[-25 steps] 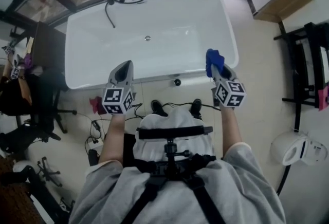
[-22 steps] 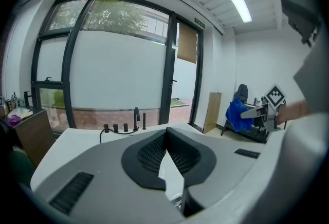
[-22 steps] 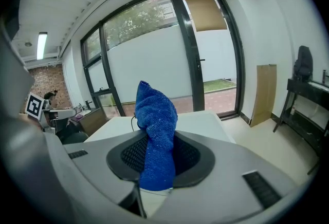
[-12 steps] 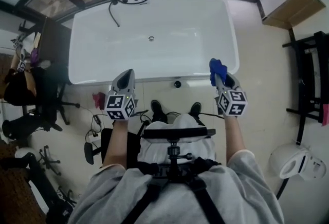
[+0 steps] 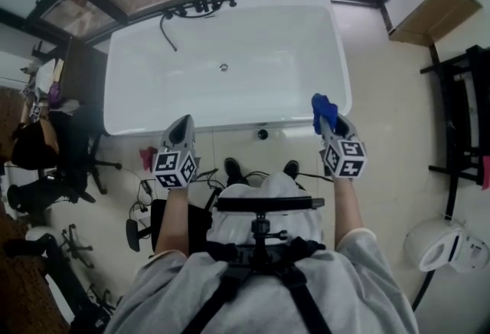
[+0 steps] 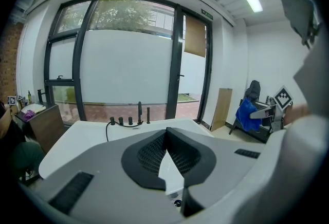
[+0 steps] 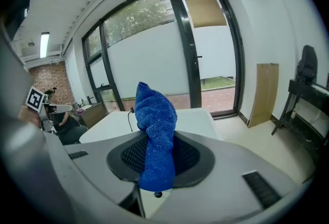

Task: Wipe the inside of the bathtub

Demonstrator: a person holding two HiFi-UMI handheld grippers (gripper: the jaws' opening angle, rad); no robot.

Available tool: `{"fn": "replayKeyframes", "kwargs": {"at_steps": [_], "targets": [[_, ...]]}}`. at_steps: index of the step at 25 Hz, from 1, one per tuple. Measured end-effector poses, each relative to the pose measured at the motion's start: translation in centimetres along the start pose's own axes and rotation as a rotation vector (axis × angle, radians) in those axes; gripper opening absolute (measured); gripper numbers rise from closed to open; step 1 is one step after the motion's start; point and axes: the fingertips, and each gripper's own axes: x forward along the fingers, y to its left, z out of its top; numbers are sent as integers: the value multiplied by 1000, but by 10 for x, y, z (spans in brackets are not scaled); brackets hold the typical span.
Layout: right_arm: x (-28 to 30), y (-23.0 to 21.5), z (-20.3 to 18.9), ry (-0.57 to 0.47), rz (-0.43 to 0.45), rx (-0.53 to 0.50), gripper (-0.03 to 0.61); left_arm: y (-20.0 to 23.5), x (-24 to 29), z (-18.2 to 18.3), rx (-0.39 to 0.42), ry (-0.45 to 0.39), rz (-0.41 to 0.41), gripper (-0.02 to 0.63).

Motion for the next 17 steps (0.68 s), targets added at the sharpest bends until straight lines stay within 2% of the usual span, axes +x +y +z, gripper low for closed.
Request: {"fn": "replayKeyframes", "kwargs": {"at_steps": [17], "targets": [[-9, 3, -11, -3, -2, 11, 106, -8, -12, -4, 21, 6, -12, 3]]}}
